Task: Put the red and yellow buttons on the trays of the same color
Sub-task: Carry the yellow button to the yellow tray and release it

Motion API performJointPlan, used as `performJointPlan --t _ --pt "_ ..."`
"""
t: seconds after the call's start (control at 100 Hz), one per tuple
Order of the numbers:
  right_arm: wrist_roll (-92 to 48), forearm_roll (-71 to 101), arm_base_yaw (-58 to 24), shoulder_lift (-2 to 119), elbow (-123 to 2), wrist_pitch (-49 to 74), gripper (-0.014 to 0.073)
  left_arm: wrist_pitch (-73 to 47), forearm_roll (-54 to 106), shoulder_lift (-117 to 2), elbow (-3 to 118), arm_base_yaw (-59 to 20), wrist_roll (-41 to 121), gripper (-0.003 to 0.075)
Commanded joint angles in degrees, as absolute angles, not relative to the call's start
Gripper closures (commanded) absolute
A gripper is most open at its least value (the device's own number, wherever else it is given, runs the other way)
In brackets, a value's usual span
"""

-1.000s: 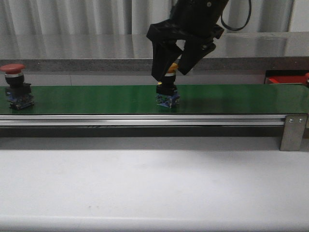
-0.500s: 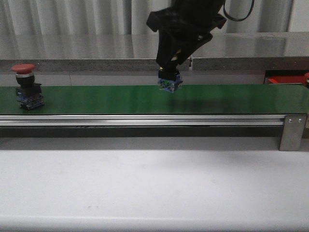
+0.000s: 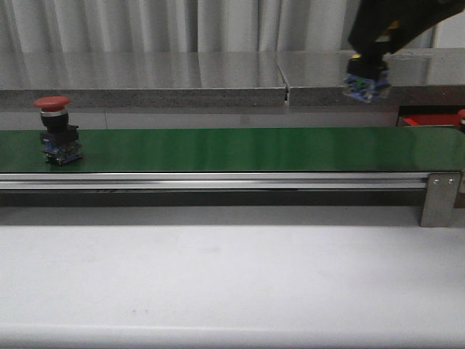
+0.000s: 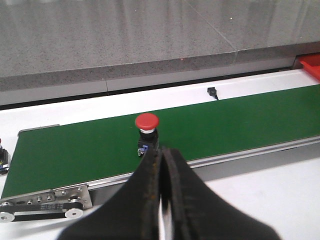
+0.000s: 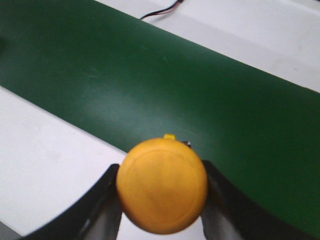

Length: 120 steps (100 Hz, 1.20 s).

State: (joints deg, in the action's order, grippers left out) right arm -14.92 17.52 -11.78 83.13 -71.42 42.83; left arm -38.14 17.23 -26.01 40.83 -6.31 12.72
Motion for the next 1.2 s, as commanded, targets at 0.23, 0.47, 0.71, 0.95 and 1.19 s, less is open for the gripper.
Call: performJointPlan --t 0.23,0.47,0.71,0.95,1.19 --pt "-13.8 18.38 1.14 69.74 -61.21 38.89 0.0512 -33.91 18.17 -26.3 42.24 -6.73 12.6 0.0741" --pt "-13.69 18.38 12.63 68.56 -54.99 34.41 0.0512 -33.91 18.17 -26.3 42.24 -6.73 12.6 0.0741" --pt "-13.66 18.46 20.84 70.46 -49.83 28.37 0.0512 -33.91 18.17 -26.3 42.24 -6.73 12.6 0.0741" --pt "-12.57 19.48 23.23 76.93 -49.53 25.2 0.0512 -33.91 18.17 -26.3 42.24 -6.73 12.6 0.0741" --pt "-12.57 21.2 23.23 83.63 -49.53 22.22 0.051 -33.91 18.17 -26.3 42.24 -6.73 12.6 0.0741"
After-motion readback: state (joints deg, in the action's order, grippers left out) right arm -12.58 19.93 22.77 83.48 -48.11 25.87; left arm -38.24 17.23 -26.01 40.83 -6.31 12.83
